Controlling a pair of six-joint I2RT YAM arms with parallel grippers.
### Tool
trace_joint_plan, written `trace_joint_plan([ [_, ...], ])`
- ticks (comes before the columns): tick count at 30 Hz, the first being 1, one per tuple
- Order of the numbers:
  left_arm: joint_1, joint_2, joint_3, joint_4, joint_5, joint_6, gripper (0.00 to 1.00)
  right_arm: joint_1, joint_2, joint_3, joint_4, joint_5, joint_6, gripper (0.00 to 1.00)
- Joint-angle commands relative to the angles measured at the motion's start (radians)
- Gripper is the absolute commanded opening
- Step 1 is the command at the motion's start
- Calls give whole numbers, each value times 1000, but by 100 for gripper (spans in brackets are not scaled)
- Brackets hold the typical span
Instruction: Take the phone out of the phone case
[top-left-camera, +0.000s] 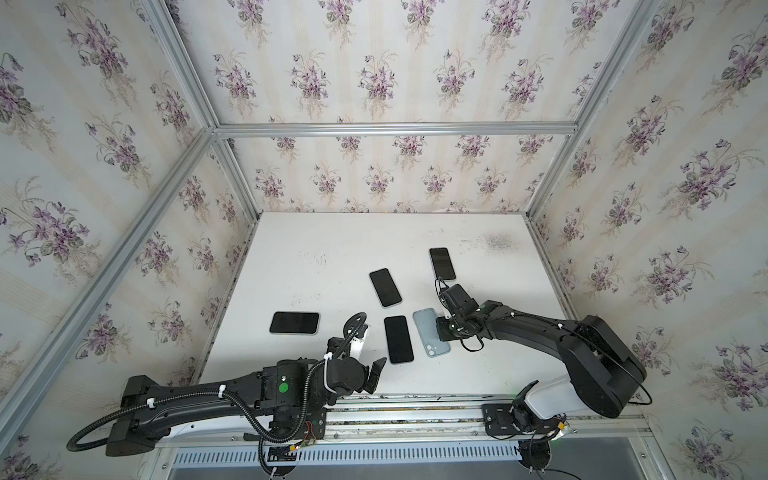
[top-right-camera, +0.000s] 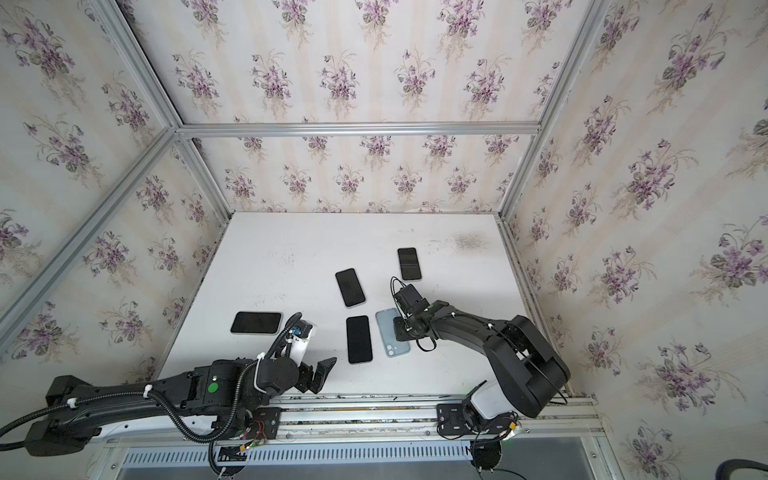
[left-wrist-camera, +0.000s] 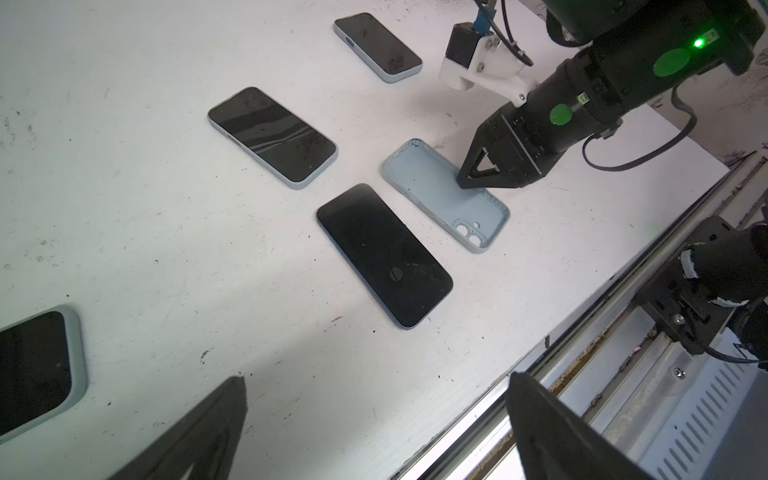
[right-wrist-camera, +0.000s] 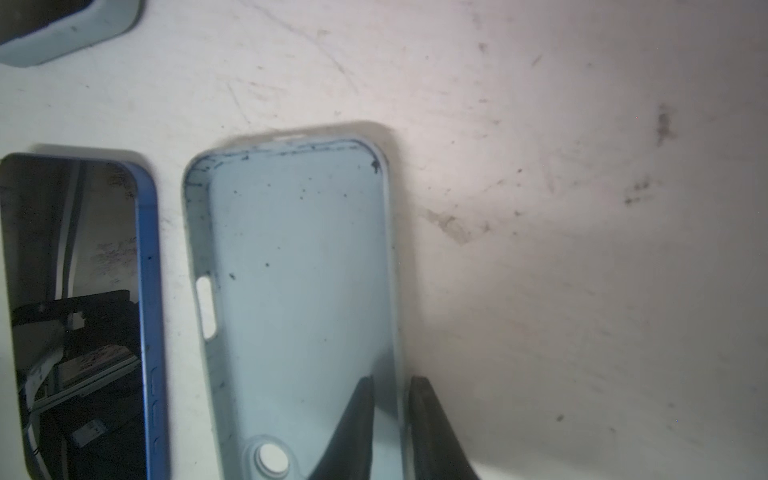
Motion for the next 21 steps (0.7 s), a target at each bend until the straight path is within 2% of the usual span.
trace_joint_plan([
  [1, 0, -6, -2, -8, -29, -17, 100, 0, -18, -16, 10, -29, 52, 22],
  [10, 0, -20, -9, -11, -29, -24, 100, 10, -21, -82, 117, -107, 186, 19],
  [21, 0, -54, -24, -16, -32, -30, 100, 73, -63, -115, 150, -105, 277, 18],
])
